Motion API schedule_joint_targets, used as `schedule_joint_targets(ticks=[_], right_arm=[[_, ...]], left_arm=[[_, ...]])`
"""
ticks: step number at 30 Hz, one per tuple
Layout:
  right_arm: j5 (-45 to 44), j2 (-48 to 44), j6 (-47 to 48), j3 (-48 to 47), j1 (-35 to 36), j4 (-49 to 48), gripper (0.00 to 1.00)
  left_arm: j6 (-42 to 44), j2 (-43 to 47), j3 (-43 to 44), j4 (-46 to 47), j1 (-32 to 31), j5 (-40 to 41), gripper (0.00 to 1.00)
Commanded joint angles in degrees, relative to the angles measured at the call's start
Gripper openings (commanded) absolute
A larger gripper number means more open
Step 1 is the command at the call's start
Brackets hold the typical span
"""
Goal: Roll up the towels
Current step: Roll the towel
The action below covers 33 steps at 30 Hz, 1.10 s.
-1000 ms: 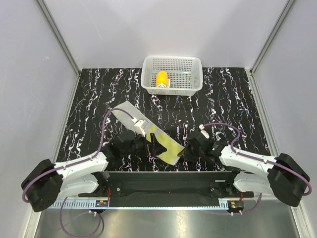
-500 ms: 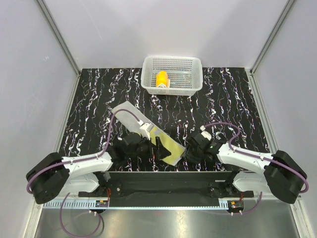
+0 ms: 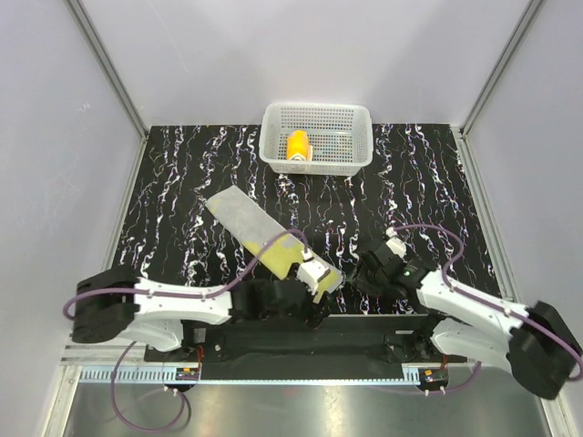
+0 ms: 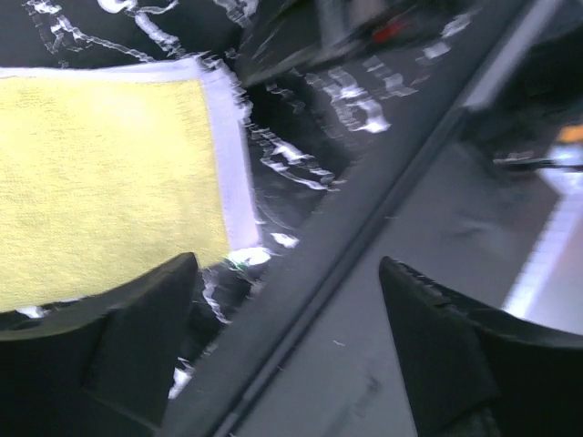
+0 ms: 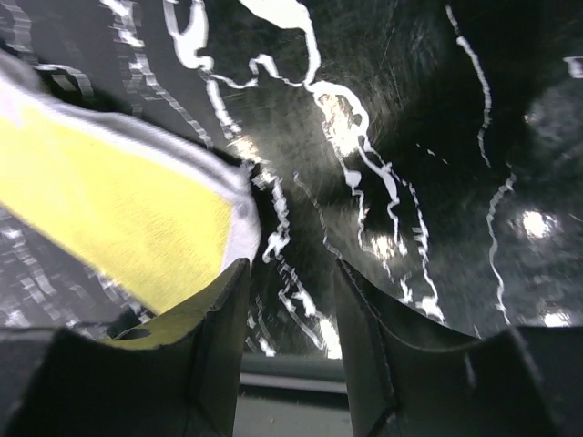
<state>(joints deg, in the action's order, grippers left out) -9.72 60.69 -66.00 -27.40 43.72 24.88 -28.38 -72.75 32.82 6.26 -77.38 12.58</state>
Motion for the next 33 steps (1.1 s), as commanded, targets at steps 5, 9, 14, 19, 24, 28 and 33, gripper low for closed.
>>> schedule_joint_targets(ticks=[5,9,14,19,24,28,33], right_arm=[[-5.58,-14.53,-0.27,-0.11,-0.92,12.19,0.49],[-6.10,-18.93,-0.71,-0.55,-1.01,15.28,0.50],[-5.84,-20.08,-0.62,-0.64,-1.18,16.16,0.50],[-5.40,-19.91,-0.45,-0.37,-1.10,15.37,0.50],[-5.40,-19.73,-0.36,-0.29,-1.19,15.28,0.50],[-4.96,-19.99,-0.27,-0.72,-1.19,15.46,0.48],[-3.82,-19.47,1.39,-2.66,-1.19,14.41,0.47]], left_arm=[[10.01,-15.90,13.66,-11.61,-4.62,15.36,0.81],[10.71,-21.28,18.68,-17.58,-5.14,19.05,0.79],[9.57,-26.46,22.99,-23.92,-6.02,23.63,0.69],[8.70,-29.99,26.06,-28.14,-6.02,24.86,0.55],[9.13,-32.02,27.30,-28.94,-6.02,24.16,0.17],[8.00,-29.56,26.51,-29.29,-5.94,23.99,0.00],[5.45,-19.72,22.04,-24.12,-3.57,14.79,0.00]])
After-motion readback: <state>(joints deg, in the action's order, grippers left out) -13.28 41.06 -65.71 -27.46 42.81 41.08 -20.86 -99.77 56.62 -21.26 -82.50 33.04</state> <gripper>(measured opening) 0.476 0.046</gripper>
